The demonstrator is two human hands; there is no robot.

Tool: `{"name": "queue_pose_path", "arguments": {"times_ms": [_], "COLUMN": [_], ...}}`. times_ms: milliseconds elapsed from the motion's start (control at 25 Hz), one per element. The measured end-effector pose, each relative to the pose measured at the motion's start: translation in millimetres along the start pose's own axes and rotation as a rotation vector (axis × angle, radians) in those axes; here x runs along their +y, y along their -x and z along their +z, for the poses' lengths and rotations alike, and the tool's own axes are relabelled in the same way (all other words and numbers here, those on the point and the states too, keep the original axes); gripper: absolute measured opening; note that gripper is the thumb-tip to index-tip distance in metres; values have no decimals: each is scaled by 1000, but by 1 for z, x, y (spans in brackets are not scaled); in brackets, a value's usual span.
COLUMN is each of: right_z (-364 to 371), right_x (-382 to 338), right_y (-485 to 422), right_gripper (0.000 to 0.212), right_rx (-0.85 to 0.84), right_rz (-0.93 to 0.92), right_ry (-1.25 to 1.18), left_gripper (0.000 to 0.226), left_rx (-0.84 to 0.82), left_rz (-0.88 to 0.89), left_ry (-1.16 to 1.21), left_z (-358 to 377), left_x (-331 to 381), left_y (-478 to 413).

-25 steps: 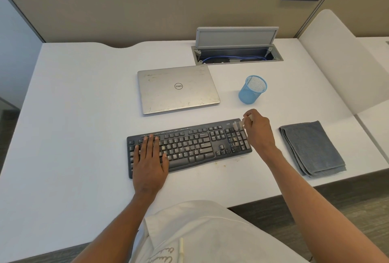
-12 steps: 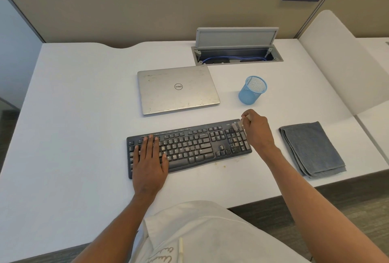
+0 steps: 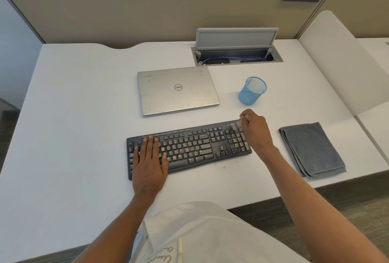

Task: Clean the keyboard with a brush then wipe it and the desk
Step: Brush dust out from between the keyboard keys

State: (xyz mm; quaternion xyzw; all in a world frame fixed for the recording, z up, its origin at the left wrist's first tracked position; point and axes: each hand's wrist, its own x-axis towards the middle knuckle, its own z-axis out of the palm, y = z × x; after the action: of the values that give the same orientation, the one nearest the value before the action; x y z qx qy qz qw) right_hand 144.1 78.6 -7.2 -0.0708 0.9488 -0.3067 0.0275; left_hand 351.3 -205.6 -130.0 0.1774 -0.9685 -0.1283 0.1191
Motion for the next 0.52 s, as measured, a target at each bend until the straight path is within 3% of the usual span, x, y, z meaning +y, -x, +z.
{"name": "queue_pose_path", "arguments": {"times_ms": [120, 320, 520], "right_z": [1, -3, 0], "right_x": [4, 11, 13], "right_y": [1, -1, 0], "right_gripper": [15, 16, 15], "right_rx": [-22, 87, 49], "right_rz": [12, 38, 35], "right_ry": [34, 15, 25], "left_gripper": [62, 62, 62], "left_rx": [-1, 2, -1], "left_rz": [1, 0, -4], "left_ry": [-4, -6, -3], "left_z": [0, -1, -1], "left_x": [0, 0, 1], "left_y": [-1, -1, 0]}}
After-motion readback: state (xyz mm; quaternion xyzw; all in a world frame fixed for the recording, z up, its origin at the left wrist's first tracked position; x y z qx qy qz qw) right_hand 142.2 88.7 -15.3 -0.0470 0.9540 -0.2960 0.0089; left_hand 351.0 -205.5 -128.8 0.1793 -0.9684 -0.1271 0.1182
